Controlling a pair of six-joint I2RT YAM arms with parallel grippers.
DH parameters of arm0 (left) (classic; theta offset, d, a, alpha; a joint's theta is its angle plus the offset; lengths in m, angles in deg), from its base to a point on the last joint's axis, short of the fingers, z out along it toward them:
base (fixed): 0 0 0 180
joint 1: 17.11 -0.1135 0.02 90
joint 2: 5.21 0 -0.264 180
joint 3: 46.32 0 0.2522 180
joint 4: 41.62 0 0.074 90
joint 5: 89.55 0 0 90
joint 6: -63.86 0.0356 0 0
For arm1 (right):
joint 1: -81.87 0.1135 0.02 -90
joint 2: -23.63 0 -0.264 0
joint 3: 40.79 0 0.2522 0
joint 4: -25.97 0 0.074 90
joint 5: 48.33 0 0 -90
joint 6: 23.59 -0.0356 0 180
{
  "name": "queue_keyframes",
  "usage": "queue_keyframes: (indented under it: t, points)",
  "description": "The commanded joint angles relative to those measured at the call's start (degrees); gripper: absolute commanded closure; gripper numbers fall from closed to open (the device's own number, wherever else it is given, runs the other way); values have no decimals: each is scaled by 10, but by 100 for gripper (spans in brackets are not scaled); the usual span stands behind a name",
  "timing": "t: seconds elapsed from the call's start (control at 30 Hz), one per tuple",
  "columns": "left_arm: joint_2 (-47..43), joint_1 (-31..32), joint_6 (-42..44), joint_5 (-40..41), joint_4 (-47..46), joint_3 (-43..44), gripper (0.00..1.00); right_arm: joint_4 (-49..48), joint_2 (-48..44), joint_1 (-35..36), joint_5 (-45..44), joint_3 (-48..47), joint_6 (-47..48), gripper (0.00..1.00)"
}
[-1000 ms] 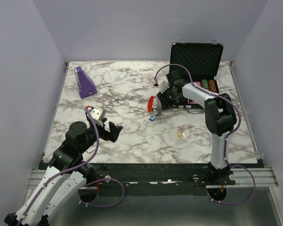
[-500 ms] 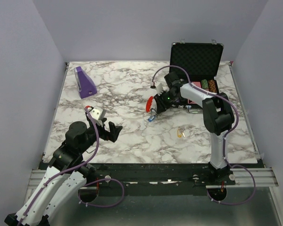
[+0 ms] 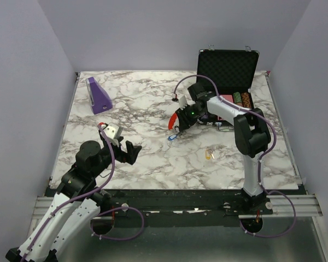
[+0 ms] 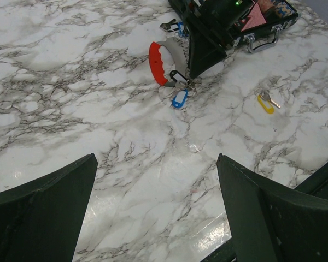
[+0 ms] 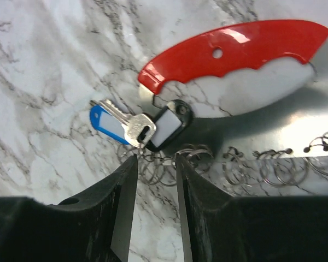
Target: Put the keys on the keyring
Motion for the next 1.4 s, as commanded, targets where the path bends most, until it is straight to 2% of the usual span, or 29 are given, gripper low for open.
queue_keyframes:
  t: [0.0, 0.2, 0.4, 0.7, 1.37]
  points:
    - [-3, -4, -2, -11, -14, 5, 1, -20, -23, -12, -73, 7, -26, 58]
    - [-1, -5, -1, -16, -16, 5, 1, -42, -18, -23, -98, 16, -46, 61]
    - [1, -8, -2, -19, -18, 3, 1, -40, -8, -23, -68, 11, -49, 62]
    - [4, -11, -3, -26, -19, 4, 1, -37, 4, -22, -46, 12, -43, 57]
    - [1, -15, -4, -31, -20, 4, 1, -23, 31, -9, -75, 8, -32, 56]
